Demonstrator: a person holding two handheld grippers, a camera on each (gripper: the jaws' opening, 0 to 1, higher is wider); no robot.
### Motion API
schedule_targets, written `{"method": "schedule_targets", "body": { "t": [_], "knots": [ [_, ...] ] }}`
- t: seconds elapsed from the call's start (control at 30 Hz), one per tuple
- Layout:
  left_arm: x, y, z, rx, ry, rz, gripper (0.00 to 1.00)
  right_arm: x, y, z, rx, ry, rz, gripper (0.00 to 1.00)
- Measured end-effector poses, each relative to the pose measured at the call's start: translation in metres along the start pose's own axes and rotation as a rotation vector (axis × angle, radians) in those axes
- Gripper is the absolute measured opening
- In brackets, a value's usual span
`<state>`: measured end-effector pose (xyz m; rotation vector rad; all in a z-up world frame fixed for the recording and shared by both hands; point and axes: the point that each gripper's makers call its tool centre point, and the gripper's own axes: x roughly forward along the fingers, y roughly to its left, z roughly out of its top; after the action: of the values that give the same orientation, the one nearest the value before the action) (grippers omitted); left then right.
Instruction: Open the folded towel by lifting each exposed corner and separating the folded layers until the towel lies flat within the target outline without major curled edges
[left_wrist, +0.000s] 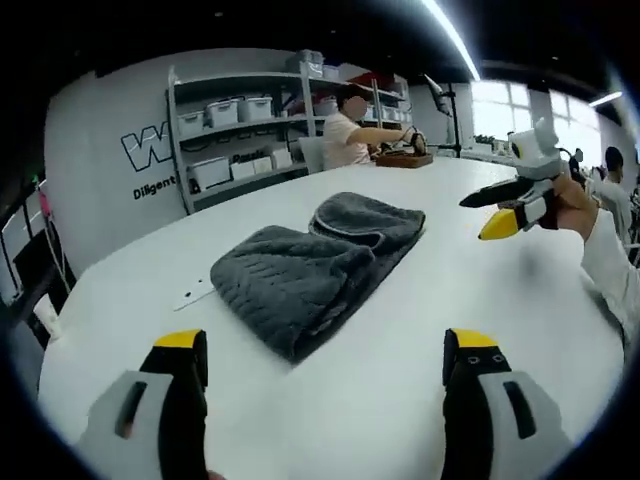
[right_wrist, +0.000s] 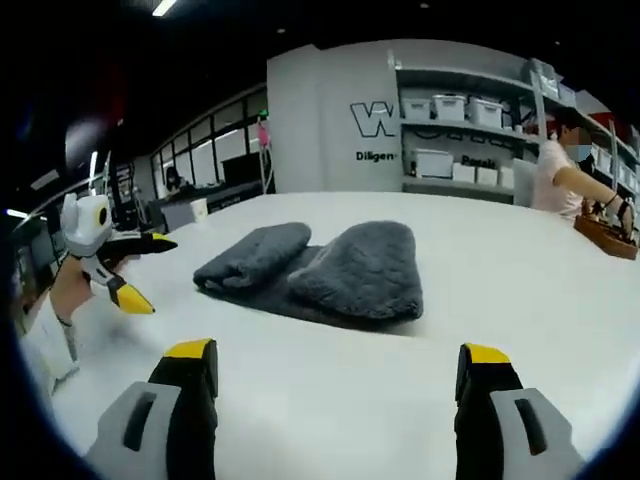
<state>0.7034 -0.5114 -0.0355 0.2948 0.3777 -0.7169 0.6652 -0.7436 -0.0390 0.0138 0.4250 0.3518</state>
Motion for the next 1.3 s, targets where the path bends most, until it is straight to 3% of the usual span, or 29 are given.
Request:
{"method": "schedule_targets", "body": {
  "t": [0.1,0.27,0.33,0.4,0.53,0.7,0.93,1.0,1.13,1.23,1.3],
  "knots": [
    [0.014,-0.010,0.002,0.031,0.025,-0.023,0.96,0.000,-0.003,0.001,0.012,-0.008,0.004,0.99],
    [0.030,-0.019,0.015,-0.003,-0.009,-0.037,0.93,-0.001,-0.003,0.002,0.025,-0.016,0.007,0.99],
    [0.037,-0.025,0.018,0.052,-0.003,-0.058,0.92,0.000,-0.002,0.003,0.026,-0.017,0.008,0.99],
    [0.044,-0.018,0.018,0.079,0.011,0.008,0.91,0.001,-0.001,0.003,0.027,-0.015,0.015,0.99],
    [0.058,-0.021,0.020,0.084,-0.011,0.017,0.84,0.001,-0.001,0.001,0.038,-0.015,0.020,0.99],
    [0.073,-0.029,0.027,0.075,-0.081,-0.005,0.69,0.000,-0.002,0.002,0.052,-0.018,0.022,0.99],
    [0.084,-0.031,0.026,0.124,-0.074,0.034,0.53,0.001,0.000,0.001,0.062,-0.018,0.034,0.99],
    [0.086,-0.030,0.028,0.132,-0.087,0.047,0.45,0.002,0.000,0.000,0.067,-0.014,0.041,0.99],
    [0.090,-0.024,0.027,0.159,-0.105,0.079,0.20,0.002,-0.001,-0.001,0.069,-0.010,0.040,0.99],
    [0.088,-0.024,0.028,0.153,-0.131,0.067,0.12,0.002,-0.001,-0.001,0.076,-0.010,0.043,0.98],
    [0.085,-0.019,0.032,0.143,-0.160,0.092,0.08,0.002,-0.001,-0.001,0.078,-0.013,0.045,0.98]
  ]
}}
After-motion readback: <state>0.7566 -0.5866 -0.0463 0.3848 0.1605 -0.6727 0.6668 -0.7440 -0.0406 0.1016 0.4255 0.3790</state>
